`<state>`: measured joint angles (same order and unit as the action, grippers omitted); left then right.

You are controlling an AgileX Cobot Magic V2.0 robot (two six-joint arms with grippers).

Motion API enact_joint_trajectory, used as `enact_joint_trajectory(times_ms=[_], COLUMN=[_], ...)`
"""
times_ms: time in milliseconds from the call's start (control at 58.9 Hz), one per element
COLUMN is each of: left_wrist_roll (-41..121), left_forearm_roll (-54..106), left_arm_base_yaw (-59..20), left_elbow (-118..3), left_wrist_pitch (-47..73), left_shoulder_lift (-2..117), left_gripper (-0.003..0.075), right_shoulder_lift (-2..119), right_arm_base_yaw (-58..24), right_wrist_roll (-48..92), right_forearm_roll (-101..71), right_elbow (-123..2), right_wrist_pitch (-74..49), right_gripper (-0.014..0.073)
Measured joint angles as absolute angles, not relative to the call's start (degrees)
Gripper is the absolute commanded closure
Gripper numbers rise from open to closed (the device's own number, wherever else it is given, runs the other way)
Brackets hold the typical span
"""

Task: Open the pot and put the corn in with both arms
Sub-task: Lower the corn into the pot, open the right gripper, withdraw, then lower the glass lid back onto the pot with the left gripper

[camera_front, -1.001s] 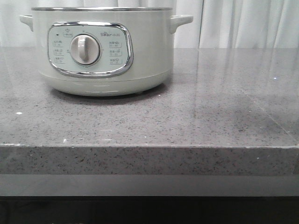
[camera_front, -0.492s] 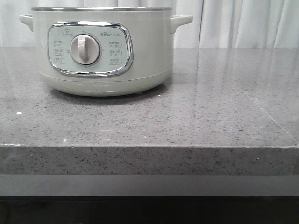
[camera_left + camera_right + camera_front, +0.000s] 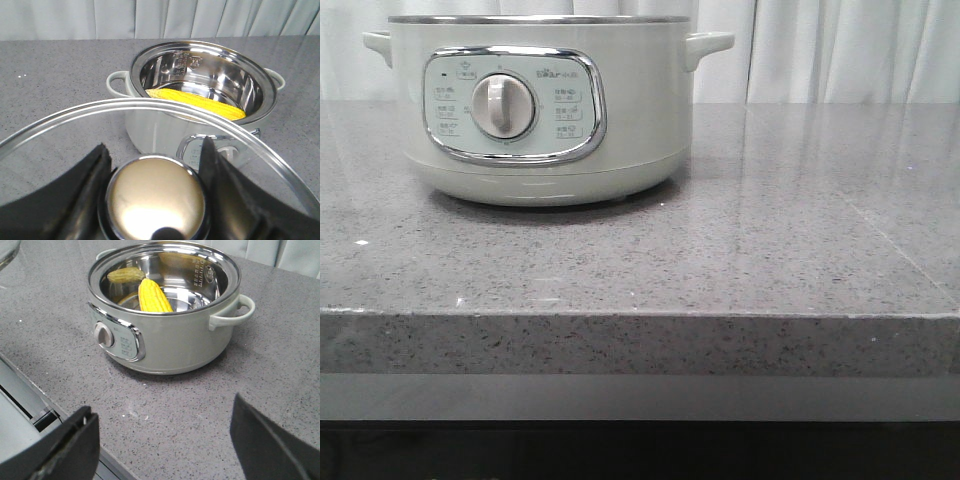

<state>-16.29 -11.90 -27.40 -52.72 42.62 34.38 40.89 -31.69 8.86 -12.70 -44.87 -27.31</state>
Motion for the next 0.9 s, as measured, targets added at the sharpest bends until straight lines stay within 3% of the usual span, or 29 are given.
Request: enact_joint_trajectory(times_ms=[305,492,696,899], left_wrist_roll=[-16.3,-16.3,-16.3,-16.3], left_forearm_roll=[-11.9,-11.5,-11.3,-11.3], left_arm_base_yaw=[-27.4,-27.4,-27.4,-27.4], left_elbow=[-52.7,-52.7,-53.4,-59.3], left_wrist_pitch=[41.7,31.6,17.1,13.5], left_shoulder_lift=[34.5,37.3,45.9,58.4], left_gripper=[0.0438,0.0438,0.0438,0.0438], right_shoulder_lift=[40.9,40.9,40.9,40.9], right_arm_base_yaw=[-31.7,-31.7,-31.7,-31.7], right_wrist_roll=[9.0,9.0,9.1,9.1], right_forearm_roll=[-12.7,-12.7,-12.7,-12.7], right_elbow=[-44.9,-44.9,-44.9,-44.9], right_wrist_pitch=[-27.3,-27.3,-27.3,-27.3], right_gripper=[0.0032,0.0032,0.0032,0.0032])
